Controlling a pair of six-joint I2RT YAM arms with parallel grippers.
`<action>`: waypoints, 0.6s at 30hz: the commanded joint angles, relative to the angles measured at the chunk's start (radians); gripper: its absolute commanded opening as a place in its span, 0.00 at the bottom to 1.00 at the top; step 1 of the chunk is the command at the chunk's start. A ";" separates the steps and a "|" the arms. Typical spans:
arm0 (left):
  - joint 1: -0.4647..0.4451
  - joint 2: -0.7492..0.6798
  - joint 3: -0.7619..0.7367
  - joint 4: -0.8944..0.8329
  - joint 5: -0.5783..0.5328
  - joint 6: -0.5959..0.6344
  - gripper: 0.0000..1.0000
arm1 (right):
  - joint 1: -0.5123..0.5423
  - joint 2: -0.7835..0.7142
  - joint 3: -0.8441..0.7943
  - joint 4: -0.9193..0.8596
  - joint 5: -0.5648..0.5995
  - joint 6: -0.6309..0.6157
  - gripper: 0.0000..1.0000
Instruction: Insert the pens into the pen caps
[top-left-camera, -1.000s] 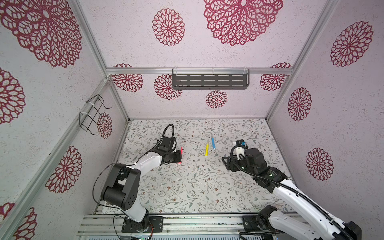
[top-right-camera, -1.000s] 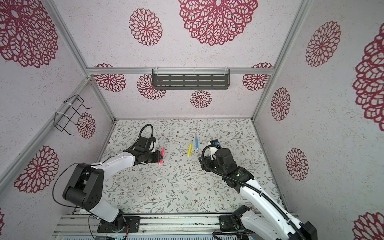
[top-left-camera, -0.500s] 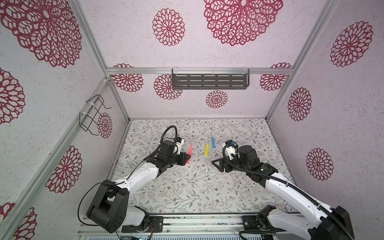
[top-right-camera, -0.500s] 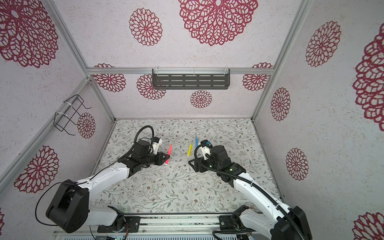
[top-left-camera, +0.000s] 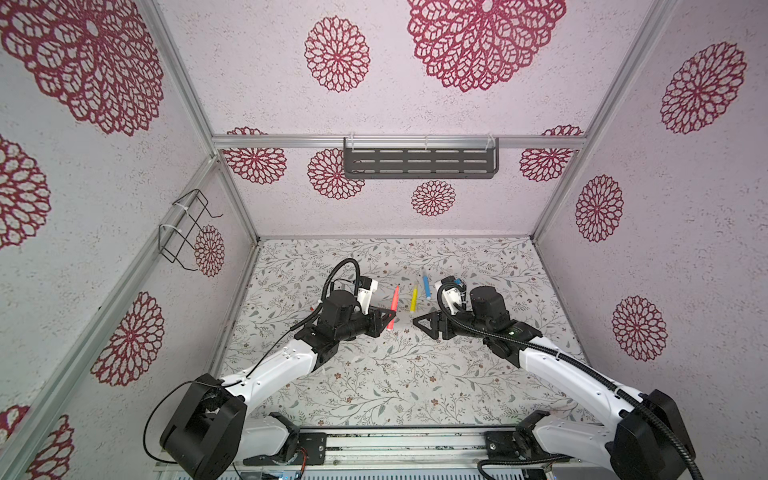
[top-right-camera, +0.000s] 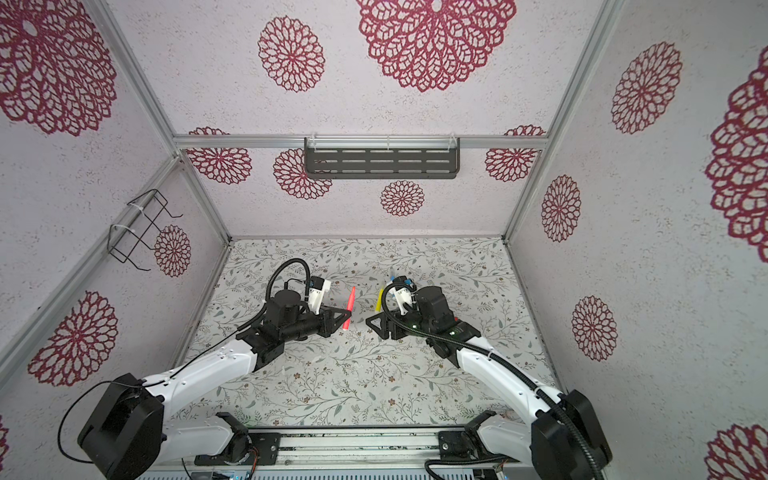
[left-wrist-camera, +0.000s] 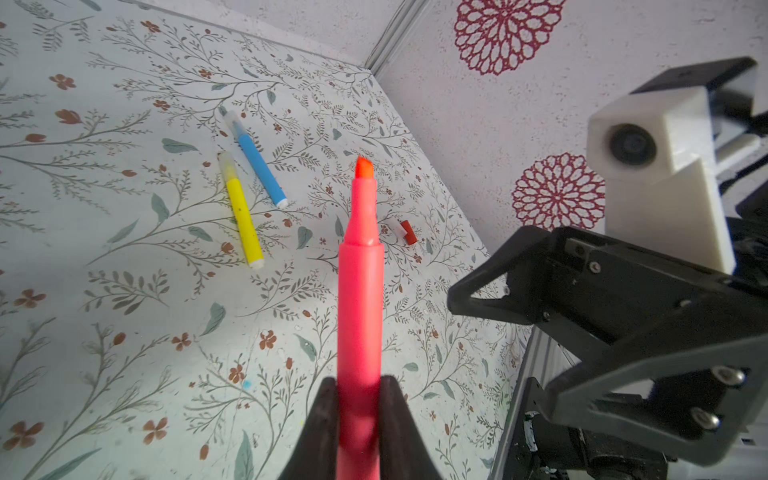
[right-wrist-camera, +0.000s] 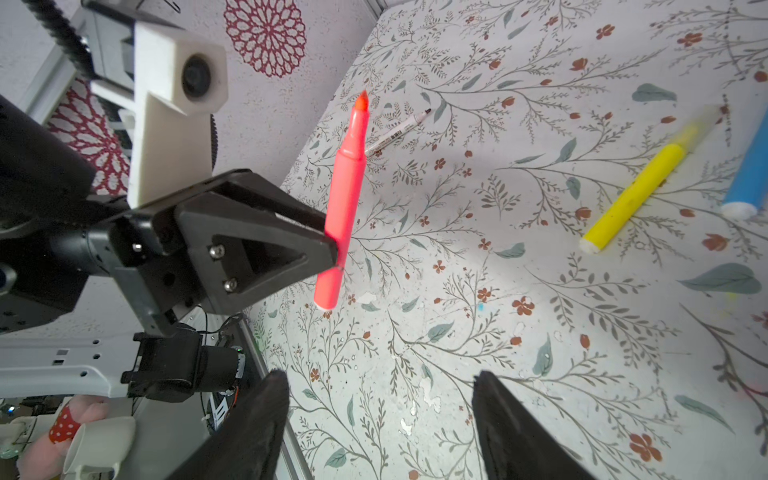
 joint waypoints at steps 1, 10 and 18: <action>-0.029 -0.019 -0.013 0.094 -0.012 -0.033 0.18 | -0.002 0.012 0.043 0.094 -0.051 0.047 0.73; -0.083 -0.013 -0.017 0.142 -0.031 -0.050 0.17 | -0.001 0.084 0.079 0.164 -0.086 0.093 0.70; -0.103 -0.007 -0.019 0.152 -0.030 -0.051 0.17 | -0.001 0.115 0.092 0.218 -0.105 0.118 0.62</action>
